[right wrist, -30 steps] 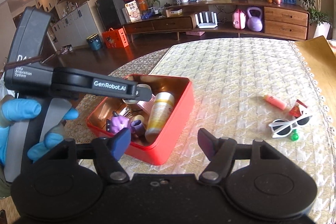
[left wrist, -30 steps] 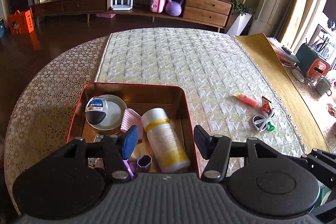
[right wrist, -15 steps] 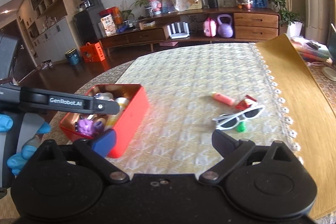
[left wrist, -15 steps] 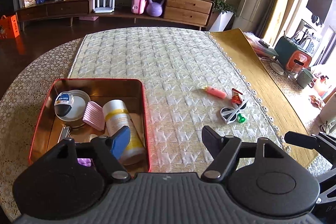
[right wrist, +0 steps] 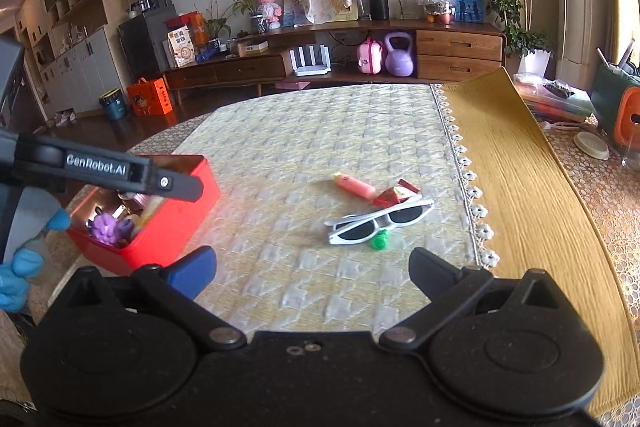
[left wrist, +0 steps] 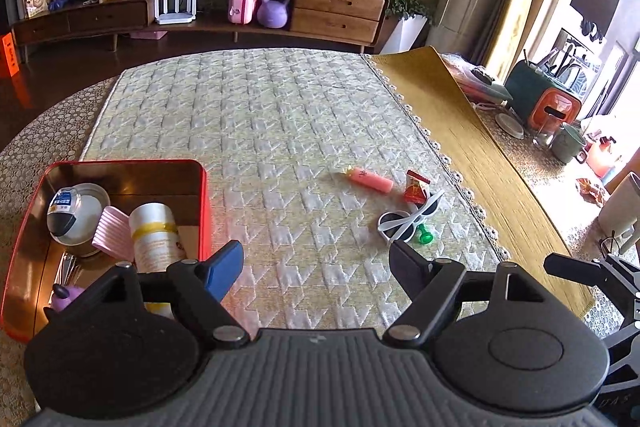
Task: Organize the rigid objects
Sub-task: 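Withdraw both open tools from the red box, then grasp the pink tube with the left tool while the right tool grasps the small green object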
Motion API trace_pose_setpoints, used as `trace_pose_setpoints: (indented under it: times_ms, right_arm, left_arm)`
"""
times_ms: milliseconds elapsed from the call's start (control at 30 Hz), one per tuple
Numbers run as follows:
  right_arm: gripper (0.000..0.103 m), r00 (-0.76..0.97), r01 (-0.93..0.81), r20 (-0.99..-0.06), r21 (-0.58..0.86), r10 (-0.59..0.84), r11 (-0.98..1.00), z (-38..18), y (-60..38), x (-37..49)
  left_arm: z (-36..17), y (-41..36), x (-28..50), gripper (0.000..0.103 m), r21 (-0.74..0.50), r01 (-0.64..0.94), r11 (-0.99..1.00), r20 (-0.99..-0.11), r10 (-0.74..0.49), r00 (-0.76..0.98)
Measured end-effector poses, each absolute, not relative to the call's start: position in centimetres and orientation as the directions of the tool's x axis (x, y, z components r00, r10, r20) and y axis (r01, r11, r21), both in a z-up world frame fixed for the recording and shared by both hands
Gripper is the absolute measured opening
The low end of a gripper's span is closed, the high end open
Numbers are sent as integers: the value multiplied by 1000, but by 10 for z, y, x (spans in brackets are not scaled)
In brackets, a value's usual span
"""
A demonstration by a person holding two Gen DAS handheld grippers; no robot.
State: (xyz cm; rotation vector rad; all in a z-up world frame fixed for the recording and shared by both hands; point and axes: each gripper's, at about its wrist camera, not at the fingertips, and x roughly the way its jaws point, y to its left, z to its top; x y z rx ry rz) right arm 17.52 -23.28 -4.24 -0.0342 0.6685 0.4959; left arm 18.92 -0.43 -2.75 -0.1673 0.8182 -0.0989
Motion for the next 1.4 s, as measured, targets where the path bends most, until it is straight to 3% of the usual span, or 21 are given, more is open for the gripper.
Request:
trace_pose_setpoints:
  times_ms: [400, 800, 1133, 1400]
  right_arm:
    - [96, 631, -481, -641, 120, 437, 869, -68, -249, 209]
    - [84, 623, -512, -653, 74, 430, 856, -91, -242, 243]
    - [74, 615, -527, -661, 62, 431, 847, -107, -236, 260]
    - [66, 604, -549, -669, 46, 434, 835, -115, -232, 265]
  left_arm:
    - [-53, -52, 264, 80, -142, 118, 983, -753, -184, 631]
    - [-85, -70, 330, 80, -171, -23, 985, -826, -131, 548]
    - [-109, -72, 367, 80, -277, -171, 945, -857, -162, 490]
    - [-121, -83, 383, 79, -259, -255, 931, -872, -112, 477]
